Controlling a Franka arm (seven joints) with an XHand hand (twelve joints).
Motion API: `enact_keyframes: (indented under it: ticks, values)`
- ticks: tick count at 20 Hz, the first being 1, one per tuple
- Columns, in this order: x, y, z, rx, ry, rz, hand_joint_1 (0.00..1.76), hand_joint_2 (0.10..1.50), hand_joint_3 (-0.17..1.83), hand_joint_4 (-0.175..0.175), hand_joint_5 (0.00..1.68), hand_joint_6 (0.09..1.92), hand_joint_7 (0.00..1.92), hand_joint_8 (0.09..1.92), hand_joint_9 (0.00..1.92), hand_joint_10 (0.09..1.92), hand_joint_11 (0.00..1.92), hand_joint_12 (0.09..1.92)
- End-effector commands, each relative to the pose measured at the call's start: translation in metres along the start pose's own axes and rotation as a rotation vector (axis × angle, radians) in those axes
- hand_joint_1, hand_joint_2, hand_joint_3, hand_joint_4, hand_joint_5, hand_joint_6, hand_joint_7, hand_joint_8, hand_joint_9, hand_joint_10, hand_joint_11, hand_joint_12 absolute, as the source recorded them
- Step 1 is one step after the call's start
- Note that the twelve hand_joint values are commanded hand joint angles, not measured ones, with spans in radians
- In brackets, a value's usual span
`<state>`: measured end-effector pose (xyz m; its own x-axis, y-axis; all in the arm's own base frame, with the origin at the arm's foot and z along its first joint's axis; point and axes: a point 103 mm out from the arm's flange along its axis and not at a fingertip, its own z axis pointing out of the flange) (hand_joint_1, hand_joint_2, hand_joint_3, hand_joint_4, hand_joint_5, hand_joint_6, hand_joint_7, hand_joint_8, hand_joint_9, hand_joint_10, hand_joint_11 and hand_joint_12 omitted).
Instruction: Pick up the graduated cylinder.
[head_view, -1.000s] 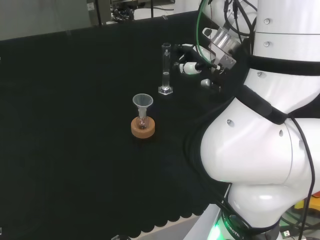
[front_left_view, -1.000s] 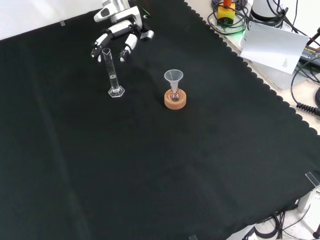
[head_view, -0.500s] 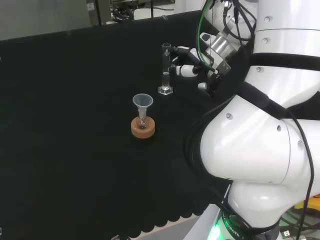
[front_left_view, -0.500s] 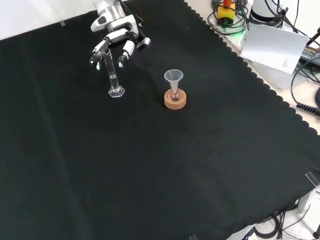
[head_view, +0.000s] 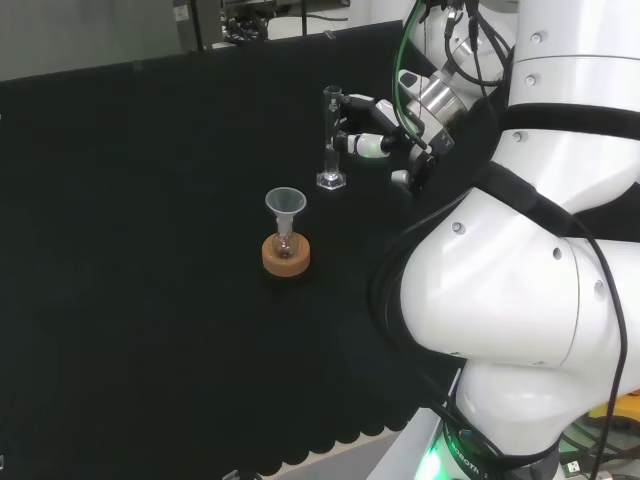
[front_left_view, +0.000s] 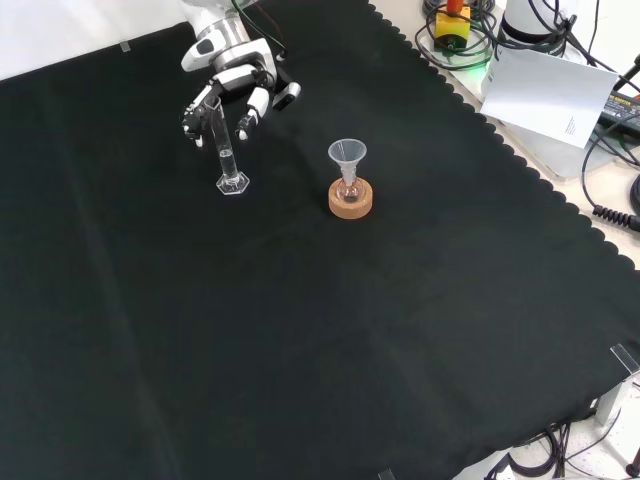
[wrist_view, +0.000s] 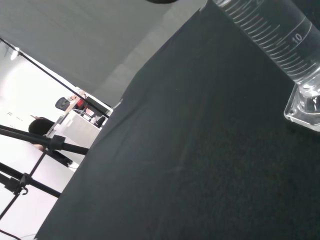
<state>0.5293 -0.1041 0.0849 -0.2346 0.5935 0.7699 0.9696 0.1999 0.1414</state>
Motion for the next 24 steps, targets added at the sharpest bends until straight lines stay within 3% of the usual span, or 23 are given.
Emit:
enact_keyframes:
  ticks: [1, 14, 18, 24]
  values:
    - [0.0, 0.003, 0.003, -0.006, 0.031, -0.023, 1.03, 1.04, -0.17, -0.04, 0.49, 0.09, 0.46, 0.61, 0.67, 0.52, 0.32, 1.31]
    - [-0.006, 0.009, 0.015, -0.001, 0.064, -0.049, 1.08, 1.04, -0.17, -0.022, 0.62, 0.11, 0.53, 0.57, 0.75, 0.47, 0.46, 1.24]
    - [-0.003, 0.012, 0.018, -0.042, 0.104, -0.071, 1.07, 1.04, -0.17, -0.021, 0.63, 0.13, 0.54, 0.56, 0.78, 0.46, 0.49, 1.22]
    - [-0.002, 0.017, 0.022, -0.014, 0.119, -0.092, 1.04, 1.04, -0.17, -0.019, 0.66, 0.15, 0.57, 0.56, 0.82, 0.46, 0.51, 1.22]
